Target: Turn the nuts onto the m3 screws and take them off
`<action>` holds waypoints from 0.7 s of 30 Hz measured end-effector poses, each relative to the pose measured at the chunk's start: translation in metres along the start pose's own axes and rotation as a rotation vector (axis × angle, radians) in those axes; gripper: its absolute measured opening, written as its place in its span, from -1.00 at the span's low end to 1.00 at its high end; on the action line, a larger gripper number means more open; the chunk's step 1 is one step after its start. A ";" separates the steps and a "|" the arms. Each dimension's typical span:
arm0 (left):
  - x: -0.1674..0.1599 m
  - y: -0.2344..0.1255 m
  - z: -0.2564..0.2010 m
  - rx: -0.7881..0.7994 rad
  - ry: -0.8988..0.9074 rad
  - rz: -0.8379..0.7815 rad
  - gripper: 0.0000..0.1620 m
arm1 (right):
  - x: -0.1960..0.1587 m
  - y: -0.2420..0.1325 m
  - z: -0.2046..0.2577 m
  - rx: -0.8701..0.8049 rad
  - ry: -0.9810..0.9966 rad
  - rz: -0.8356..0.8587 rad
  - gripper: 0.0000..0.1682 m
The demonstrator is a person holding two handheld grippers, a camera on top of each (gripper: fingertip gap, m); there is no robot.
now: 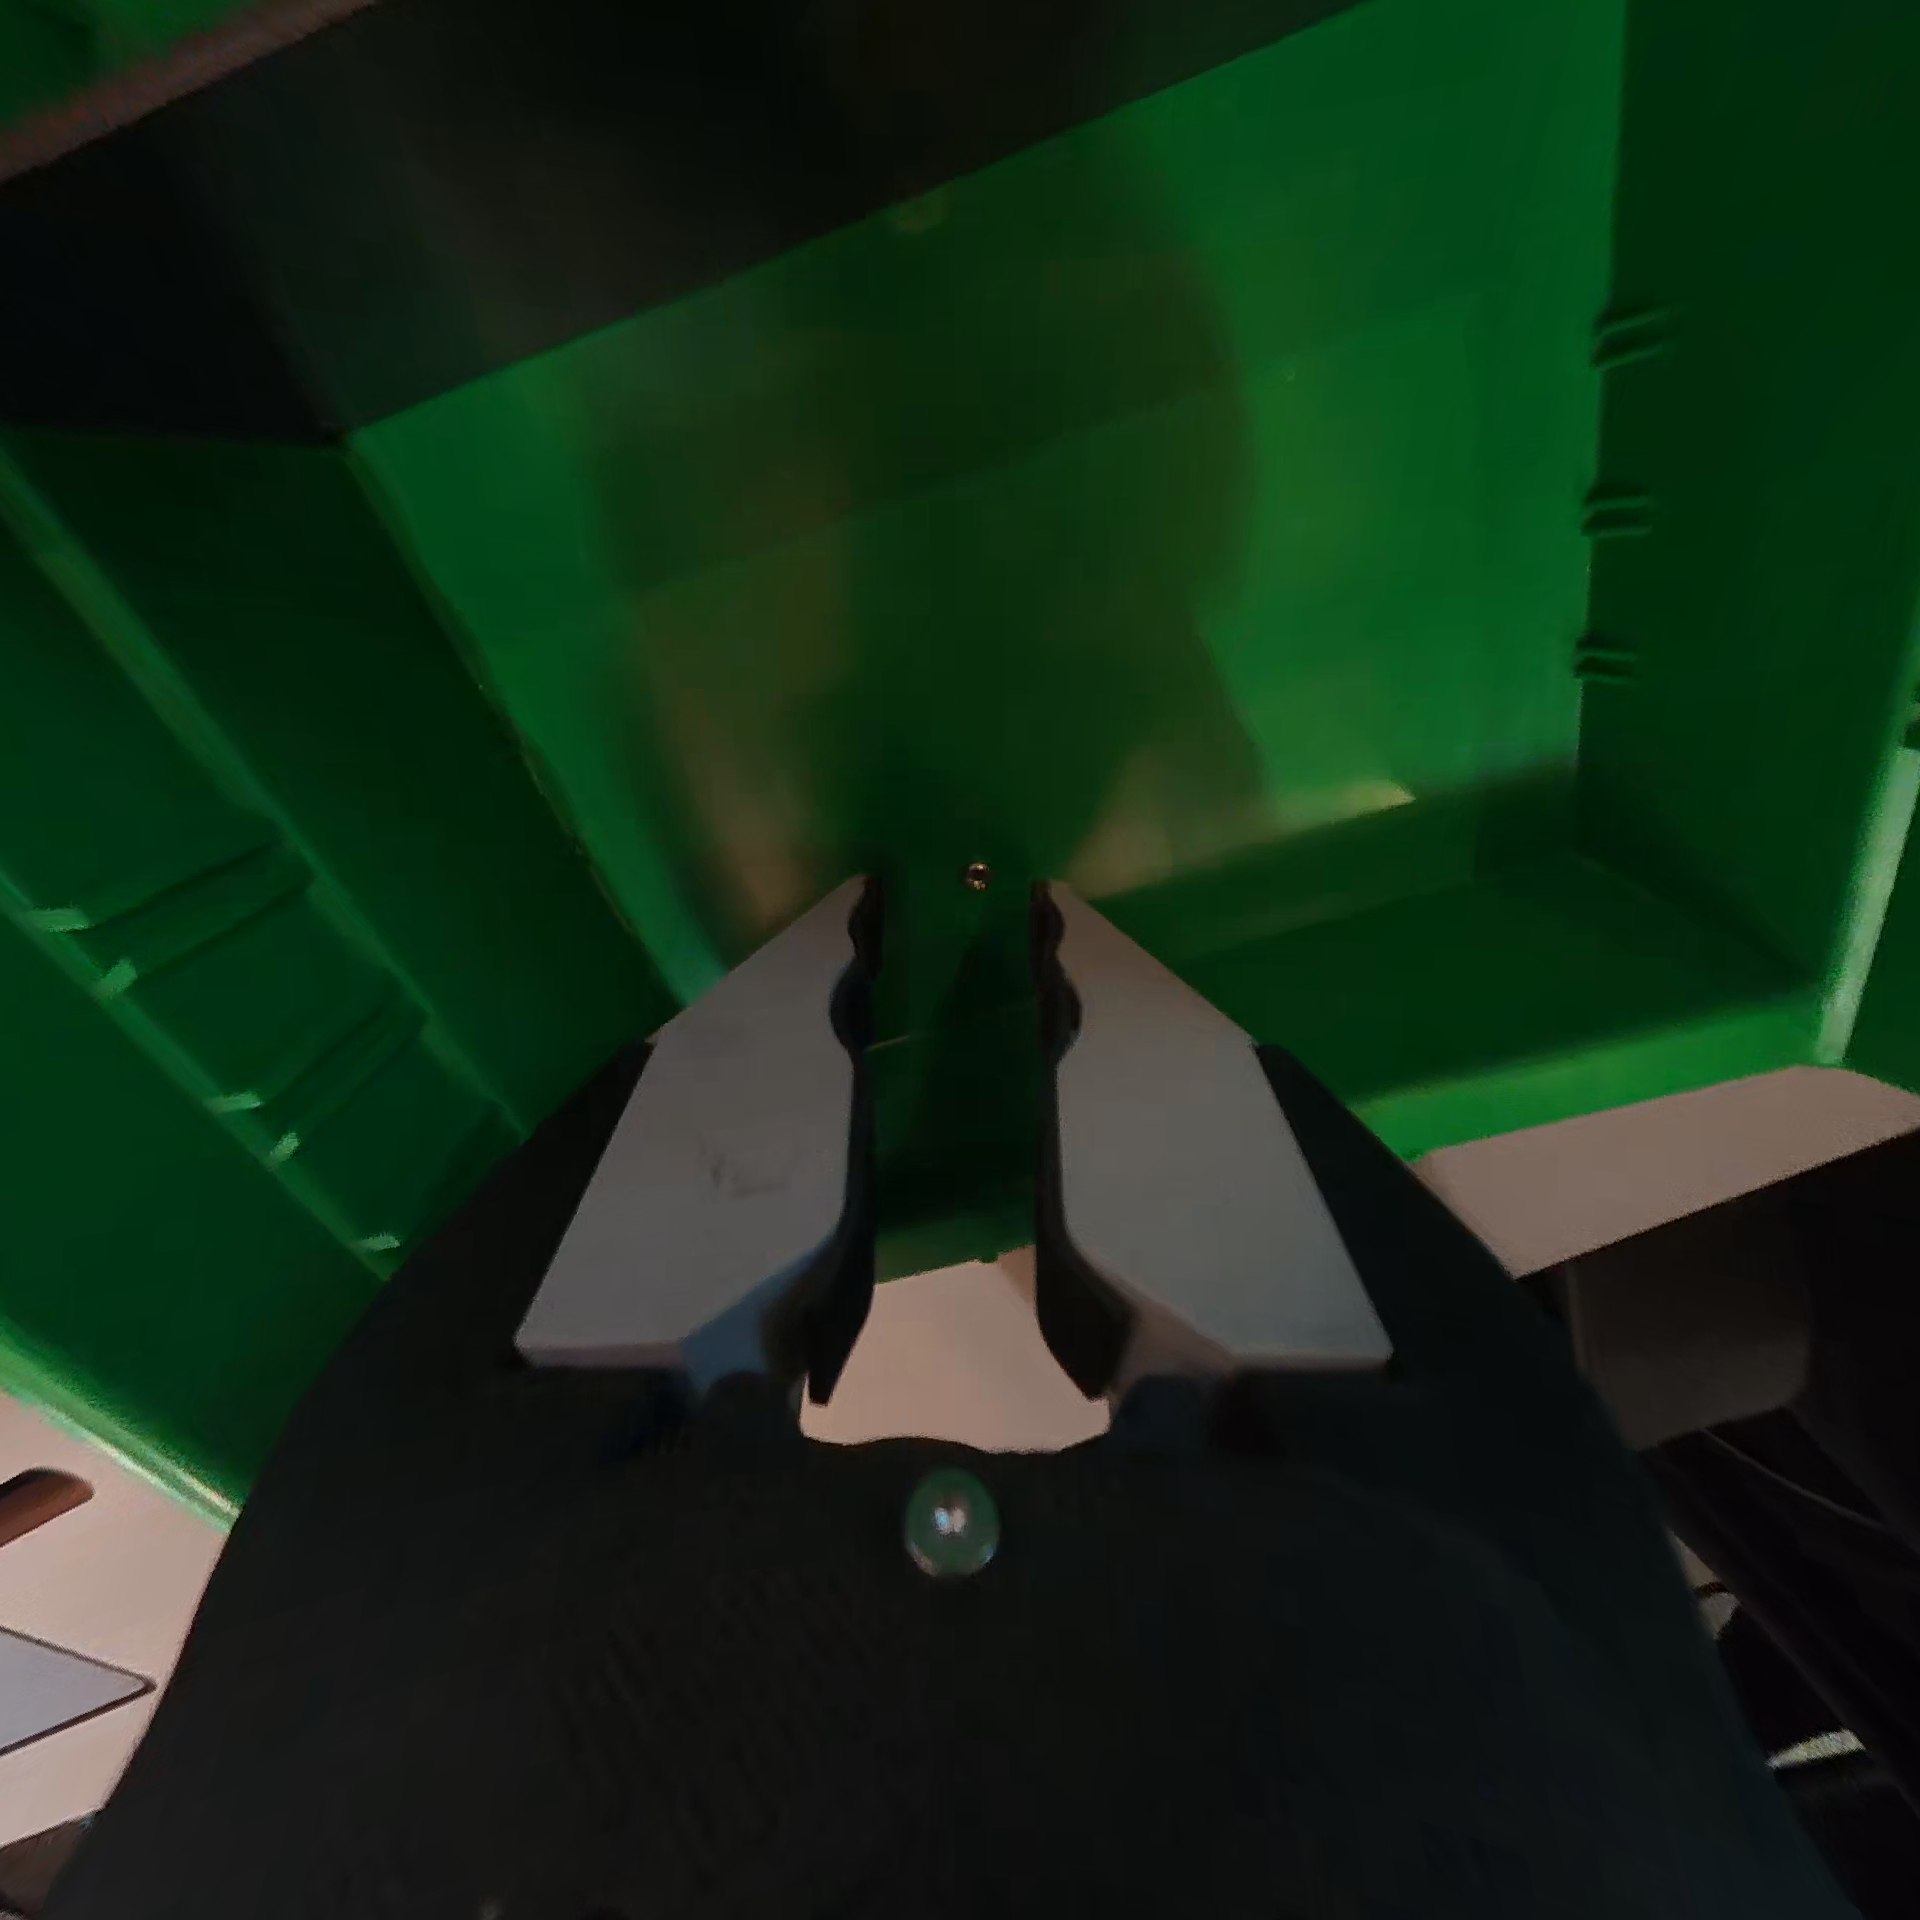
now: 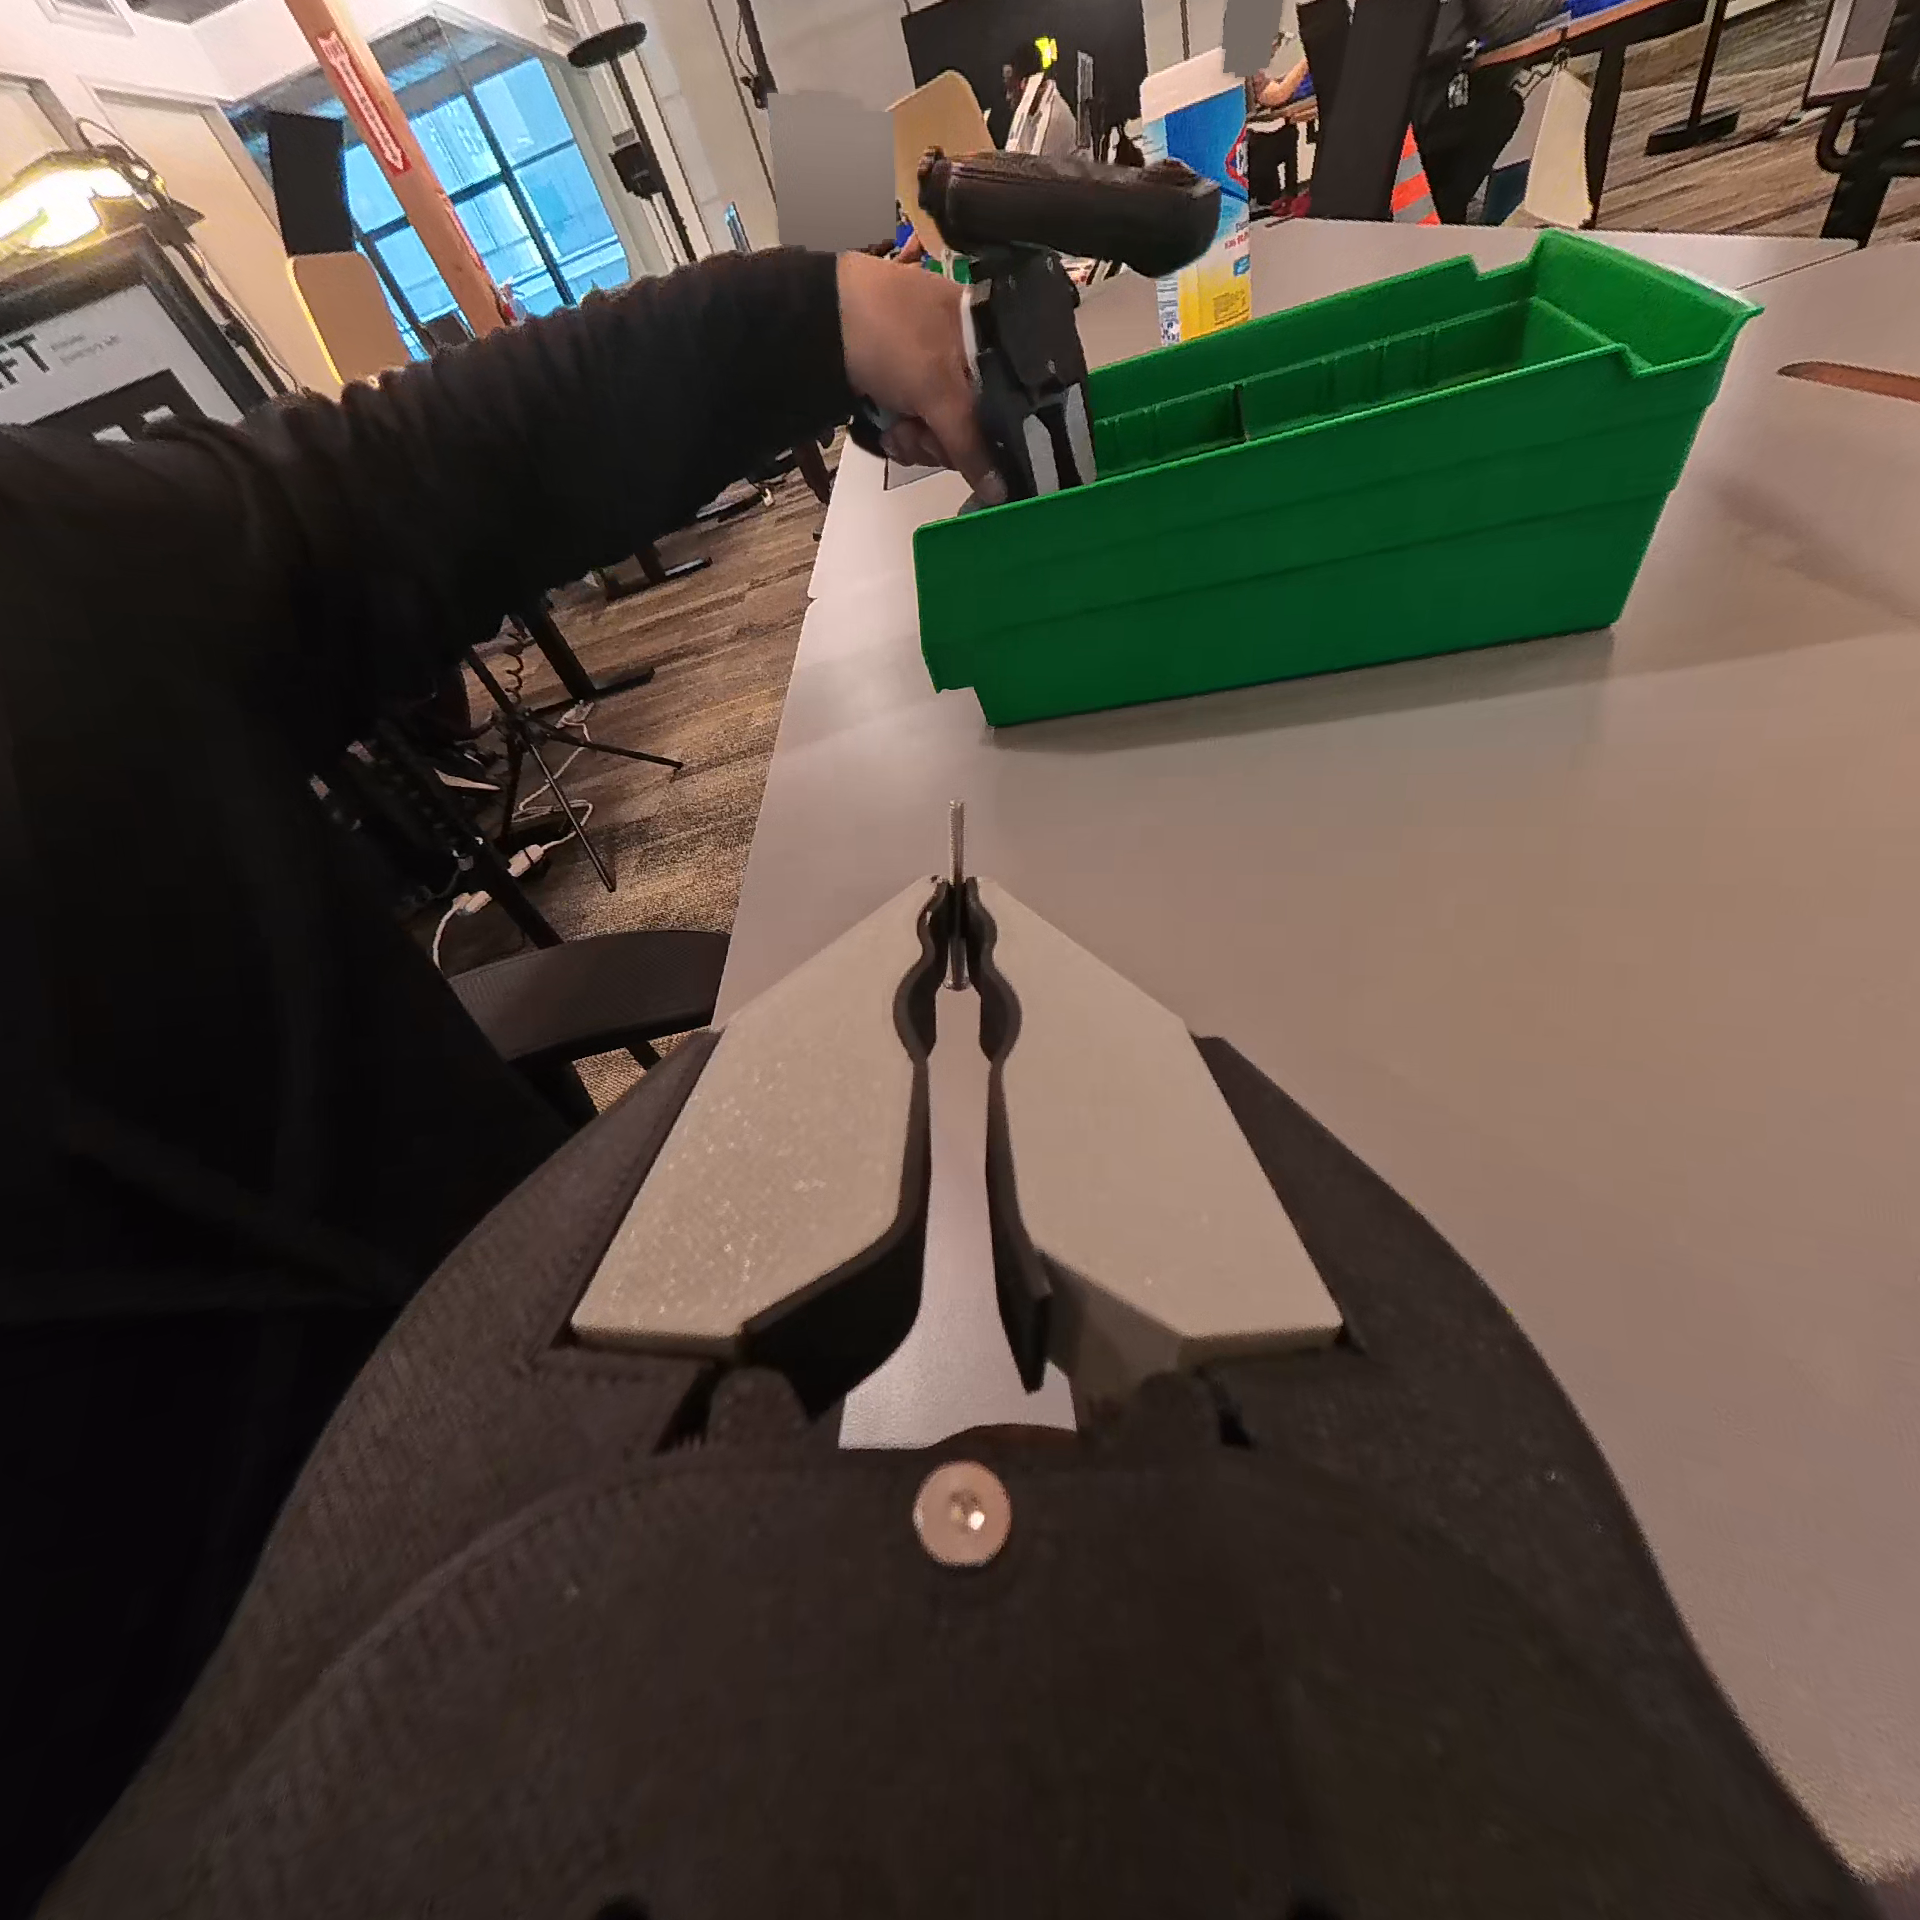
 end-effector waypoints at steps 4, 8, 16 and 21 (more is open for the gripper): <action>0.000 0.001 -0.001 -0.010 -0.001 0.039 -0.67 | 0.000 0.000 0.001 0.006 0.000 -0.001 -1.00; 0.004 0.003 0.001 -0.018 -0.003 0.080 -0.68 | 0.001 0.001 0.002 0.010 -0.002 0.000 -1.00; 0.008 0.005 -0.002 0.022 0.026 0.157 -0.67 | 0.001 0.000 0.002 0.012 -0.001 -0.004 -1.00; 0.011 0.005 -0.009 0.052 0.055 0.154 -0.73 | 0.001 0.000 0.003 0.016 -0.003 -0.006 -1.00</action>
Point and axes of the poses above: each gripper's, where its closed fingertips meet, y out along the fingers, x out of its top, z = x × y across the jaws, the point moved 6 cm from there along -y, back along the fingers, and after that the axes turned 1 degree about -x, right-handed, at the moved point
